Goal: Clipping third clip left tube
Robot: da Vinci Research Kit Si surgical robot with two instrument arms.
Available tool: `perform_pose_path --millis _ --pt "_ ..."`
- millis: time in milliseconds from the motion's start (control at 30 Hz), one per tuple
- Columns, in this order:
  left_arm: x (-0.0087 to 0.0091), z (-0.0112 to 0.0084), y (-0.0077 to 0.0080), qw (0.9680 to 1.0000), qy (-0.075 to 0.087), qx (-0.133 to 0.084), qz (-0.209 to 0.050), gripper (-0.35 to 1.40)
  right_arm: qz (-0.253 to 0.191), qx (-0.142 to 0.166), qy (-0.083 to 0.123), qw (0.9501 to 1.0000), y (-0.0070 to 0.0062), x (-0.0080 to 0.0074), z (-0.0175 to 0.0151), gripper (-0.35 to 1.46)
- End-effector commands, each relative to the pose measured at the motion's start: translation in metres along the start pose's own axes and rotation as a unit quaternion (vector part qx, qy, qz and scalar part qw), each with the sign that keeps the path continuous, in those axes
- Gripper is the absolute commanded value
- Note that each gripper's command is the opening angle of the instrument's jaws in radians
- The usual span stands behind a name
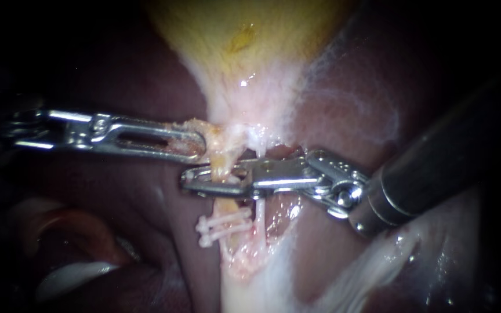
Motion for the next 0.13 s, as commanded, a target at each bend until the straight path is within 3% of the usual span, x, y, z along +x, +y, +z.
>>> perform_pose_path --millis 33,133 --pt "0.0000 0.0000 0.0000 1.0000 0.000 0.000 0.000 -0.35 0.000 0.000 0.000 1.0000 0.0000 0.0001 -0.0001 -0.35" --pt "0.0000 0.0000 0.0000 1.0000 0.000 0.000 0.000 -0.35 0.000 0.000 0.000 1.0000 0.0000 0.0001 -0.0001 -0.35"
